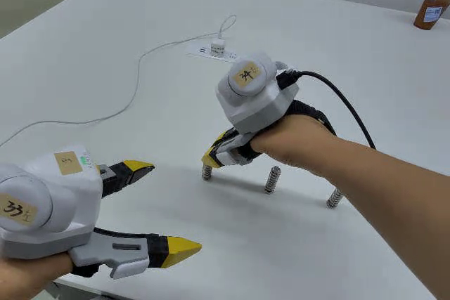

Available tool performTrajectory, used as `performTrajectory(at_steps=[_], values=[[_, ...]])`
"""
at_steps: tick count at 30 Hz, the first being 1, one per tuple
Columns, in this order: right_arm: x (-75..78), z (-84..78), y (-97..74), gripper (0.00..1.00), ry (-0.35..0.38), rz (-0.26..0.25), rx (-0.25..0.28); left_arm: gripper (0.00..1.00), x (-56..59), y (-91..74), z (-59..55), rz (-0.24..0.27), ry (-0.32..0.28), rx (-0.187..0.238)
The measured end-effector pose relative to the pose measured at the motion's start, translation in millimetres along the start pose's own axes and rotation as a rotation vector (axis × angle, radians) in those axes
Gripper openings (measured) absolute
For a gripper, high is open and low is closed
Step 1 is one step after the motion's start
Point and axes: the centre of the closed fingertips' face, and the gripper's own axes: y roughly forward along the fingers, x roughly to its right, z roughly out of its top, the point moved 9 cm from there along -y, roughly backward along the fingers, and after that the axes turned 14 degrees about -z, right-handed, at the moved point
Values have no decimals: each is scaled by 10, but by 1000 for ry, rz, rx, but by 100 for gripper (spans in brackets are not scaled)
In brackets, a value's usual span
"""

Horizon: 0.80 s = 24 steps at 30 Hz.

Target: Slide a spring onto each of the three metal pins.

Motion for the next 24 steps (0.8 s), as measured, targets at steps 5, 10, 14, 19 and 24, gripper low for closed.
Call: performTrajectory(at_steps=[5,10,14,19,24], values=[[-1,-33,33,12,3,-2,-7,83,0,4,10,-4,5,-4],[14,-47,64,12,8,-4,3,83,-23,-8,7,-1,3,-5],[34,-78,41,13,4,-12,10,83,-23,8,-4,-5,4,-6],[66,-92,-46,14,8,-23,32,83,-12,34,-8,-14,5,-11],[118,-143,-180,17,10,-32,51,83,-20,37,10,-14,6,-7]])
